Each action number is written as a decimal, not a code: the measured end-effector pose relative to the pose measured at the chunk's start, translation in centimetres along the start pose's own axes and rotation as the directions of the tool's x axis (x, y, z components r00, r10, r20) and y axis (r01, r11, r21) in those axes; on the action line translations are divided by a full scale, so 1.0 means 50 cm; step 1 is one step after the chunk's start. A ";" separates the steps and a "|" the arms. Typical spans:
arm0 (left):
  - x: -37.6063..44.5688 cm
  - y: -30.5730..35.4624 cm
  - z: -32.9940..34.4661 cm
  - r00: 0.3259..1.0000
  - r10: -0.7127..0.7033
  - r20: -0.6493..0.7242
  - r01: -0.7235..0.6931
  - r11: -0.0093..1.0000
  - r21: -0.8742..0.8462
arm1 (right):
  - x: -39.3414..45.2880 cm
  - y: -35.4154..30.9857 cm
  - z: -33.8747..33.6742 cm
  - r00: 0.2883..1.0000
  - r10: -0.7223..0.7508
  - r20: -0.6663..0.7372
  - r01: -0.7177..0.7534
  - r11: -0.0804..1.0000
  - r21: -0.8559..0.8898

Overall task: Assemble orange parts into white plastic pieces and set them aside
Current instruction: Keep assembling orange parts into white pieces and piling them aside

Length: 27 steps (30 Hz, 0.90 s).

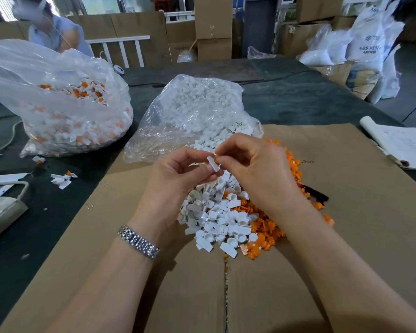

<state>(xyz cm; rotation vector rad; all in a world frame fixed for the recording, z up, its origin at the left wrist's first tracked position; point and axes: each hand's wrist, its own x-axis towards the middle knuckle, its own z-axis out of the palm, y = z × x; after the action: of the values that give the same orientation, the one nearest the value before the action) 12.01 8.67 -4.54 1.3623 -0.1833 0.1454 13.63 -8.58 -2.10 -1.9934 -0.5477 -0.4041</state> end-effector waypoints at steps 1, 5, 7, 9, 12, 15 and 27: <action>-0.002 0.000 0.001 1.000 0.027 -0.012 -0.027 0.999 0.043 | -0.001 -0.001 0.005 1.000 -0.001 -0.016 0.001 1.000 -0.018; -0.001 -0.001 0.001 1.000 0.015 -0.011 -0.015 1.000 0.016 | 0.001 0.000 0.000 0.999 0.050 0.022 -0.050 0.999 0.011; 0.004 -0.001 -0.003 0.999 -0.042 -0.001 0.041 0.995 -0.094 | 0.005 0.000 -0.018 0.989 0.072 0.129 -0.085 0.992 0.098; 0.008 -0.002 -0.009 0.997 -0.072 0.026 0.075 0.984 -0.163 | 0.008 0.000 -0.030 0.983 0.041 0.177 -0.062 0.992 0.111; 0.007 -0.002 -0.012 0.995 -0.069 0.069 0.079 0.985 -0.151 | 0.009 0.002 -0.033 0.986 0.002 0.168 -0.011 0.998 0.054; 0.004 -0.001 -0.009 0.999 -0.022 0.033 0.024 0.998 -0.061 | 0.007 0.003 -0.030 0.990 -0.036 0.137 0.042 0.998 -0.044; 0.008 0.008 -0.009 0.991 -0.128 0.039 0.133 0.978 -0.159 | 0.004 0.002 -0.011 0.979 -0.166 0.114 0.187 0.960 -0.209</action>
<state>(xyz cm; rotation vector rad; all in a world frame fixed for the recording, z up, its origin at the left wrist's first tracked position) 12.35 9.16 -4.17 1.2108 -0.1262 0.0008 13.81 -9.07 -1.81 -2.1913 -0.7743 -0.4983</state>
